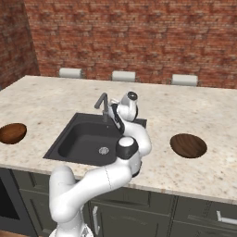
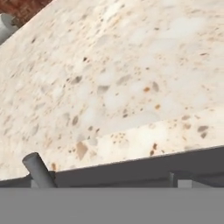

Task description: Rinse each bowl for a few seconds and place them down in the sink or on the counter.

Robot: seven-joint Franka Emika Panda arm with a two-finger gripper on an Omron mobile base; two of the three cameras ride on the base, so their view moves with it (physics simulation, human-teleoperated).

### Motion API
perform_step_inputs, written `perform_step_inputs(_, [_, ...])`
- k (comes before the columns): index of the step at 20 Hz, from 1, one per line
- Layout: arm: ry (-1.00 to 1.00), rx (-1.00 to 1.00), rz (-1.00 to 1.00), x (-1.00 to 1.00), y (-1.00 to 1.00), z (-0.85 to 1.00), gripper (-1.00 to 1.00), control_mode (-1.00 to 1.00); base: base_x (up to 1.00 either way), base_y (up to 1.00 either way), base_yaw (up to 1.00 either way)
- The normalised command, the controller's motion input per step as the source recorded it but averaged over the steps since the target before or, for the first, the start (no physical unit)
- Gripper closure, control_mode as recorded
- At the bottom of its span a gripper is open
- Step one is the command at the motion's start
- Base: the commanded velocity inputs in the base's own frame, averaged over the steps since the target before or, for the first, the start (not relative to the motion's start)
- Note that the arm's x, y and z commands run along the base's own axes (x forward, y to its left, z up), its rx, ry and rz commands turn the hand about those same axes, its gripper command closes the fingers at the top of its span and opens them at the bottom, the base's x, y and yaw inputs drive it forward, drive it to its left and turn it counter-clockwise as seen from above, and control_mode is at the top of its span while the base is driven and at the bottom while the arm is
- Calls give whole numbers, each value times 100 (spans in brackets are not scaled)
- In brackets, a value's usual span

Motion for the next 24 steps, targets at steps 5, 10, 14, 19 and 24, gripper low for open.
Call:
perform_step_inputs(5, [21, 3, -3, 0, -83, -46, -100, -100, 0, 0, 0])
perform_step_inputs(10, [19, 2, -2, 0, -84, -50, -100, -100, 0, 0, 0])
perform_step_inputs(14, [11, 0, -1, -9, -77, -63, -100, -100, 0, 0, 0])
perform_step_inputs(19, [-1, -3, -2, -31, -57, -81, -100, -100, 0, 0, 0])
perform_step_inputs(24, [-4, -1, -3, -26, -58, -52, -100, -100, 0, 0, 0])
